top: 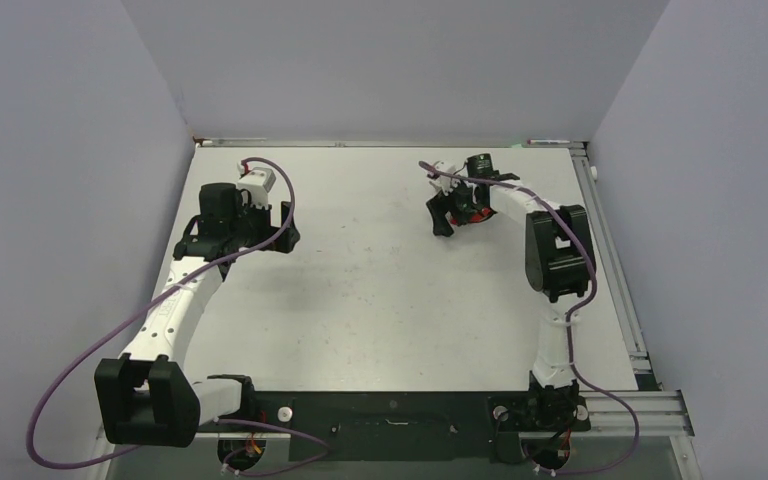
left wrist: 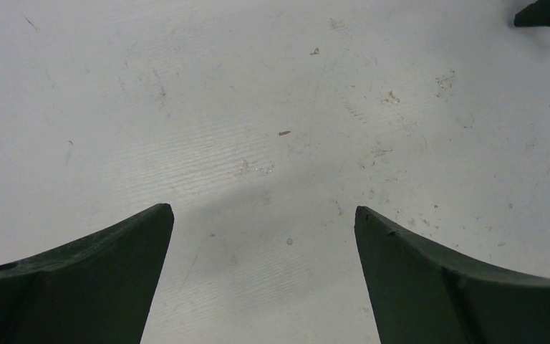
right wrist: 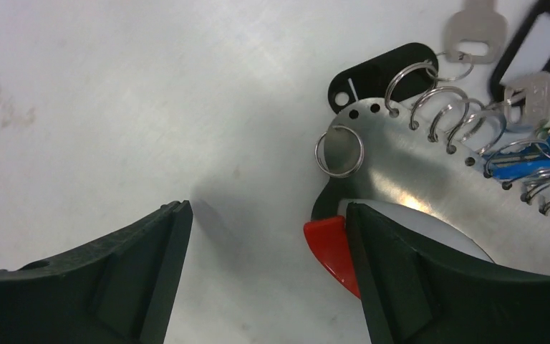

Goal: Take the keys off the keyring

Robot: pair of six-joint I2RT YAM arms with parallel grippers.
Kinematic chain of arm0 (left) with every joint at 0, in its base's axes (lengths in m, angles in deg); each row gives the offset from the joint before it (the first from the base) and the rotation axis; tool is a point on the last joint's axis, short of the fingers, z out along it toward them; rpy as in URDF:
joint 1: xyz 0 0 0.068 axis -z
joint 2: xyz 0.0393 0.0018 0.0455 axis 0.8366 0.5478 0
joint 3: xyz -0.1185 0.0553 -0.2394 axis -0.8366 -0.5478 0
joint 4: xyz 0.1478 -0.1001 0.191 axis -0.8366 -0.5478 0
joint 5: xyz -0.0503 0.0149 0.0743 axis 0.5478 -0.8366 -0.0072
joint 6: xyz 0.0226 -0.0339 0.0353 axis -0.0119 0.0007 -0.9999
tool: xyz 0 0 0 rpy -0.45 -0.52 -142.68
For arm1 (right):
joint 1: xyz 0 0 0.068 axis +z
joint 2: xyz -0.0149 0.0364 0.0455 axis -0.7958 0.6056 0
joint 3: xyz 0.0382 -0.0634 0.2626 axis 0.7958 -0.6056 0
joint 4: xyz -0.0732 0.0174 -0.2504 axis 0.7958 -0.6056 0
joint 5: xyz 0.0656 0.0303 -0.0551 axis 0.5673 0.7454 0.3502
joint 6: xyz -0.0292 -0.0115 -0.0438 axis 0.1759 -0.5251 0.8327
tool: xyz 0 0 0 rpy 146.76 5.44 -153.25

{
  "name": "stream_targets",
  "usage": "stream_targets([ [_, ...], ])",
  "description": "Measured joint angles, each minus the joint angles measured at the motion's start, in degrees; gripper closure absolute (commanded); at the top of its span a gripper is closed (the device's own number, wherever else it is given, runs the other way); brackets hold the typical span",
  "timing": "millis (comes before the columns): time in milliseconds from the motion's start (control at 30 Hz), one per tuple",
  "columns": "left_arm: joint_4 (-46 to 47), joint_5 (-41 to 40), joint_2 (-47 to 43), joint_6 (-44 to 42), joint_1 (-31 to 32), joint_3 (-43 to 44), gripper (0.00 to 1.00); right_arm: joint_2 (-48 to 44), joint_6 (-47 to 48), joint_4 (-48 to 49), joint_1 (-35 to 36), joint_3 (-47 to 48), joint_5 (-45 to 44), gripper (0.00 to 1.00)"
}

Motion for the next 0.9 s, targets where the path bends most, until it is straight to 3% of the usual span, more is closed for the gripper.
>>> stream_targets([
  [200,0.00,0.87,0.04,-0.04,0.00,0.02,0.04,-8.22,13.81,-10.62,0.55,-9.64,0.04,0.22],
  [367,0.00,1.49,0.66,-0.11,0.00,0.00,0.04,-11.80,18.88,-19.76,-6.99,-12.66,-0.46,0.18],
  [600,-0.02,2.27,1.84,-0.07,0.00,0.02,0.04,-13.29,12.90,-21.33,-19.10,-12.33,-1.11,0.14],
  [767,0.00,2.51,1.88,-0.04,0.00,0.04,0.04,-19.54,5.92,-15.19,-18.75,-15.67,-2.12,0.20],
  [900,-0.02,2.51,1.88,-0.04,0.00,0.04,0.04,-20.31,5.66,-12.85,-18.14,-15.56,-1.92,0.22],
])
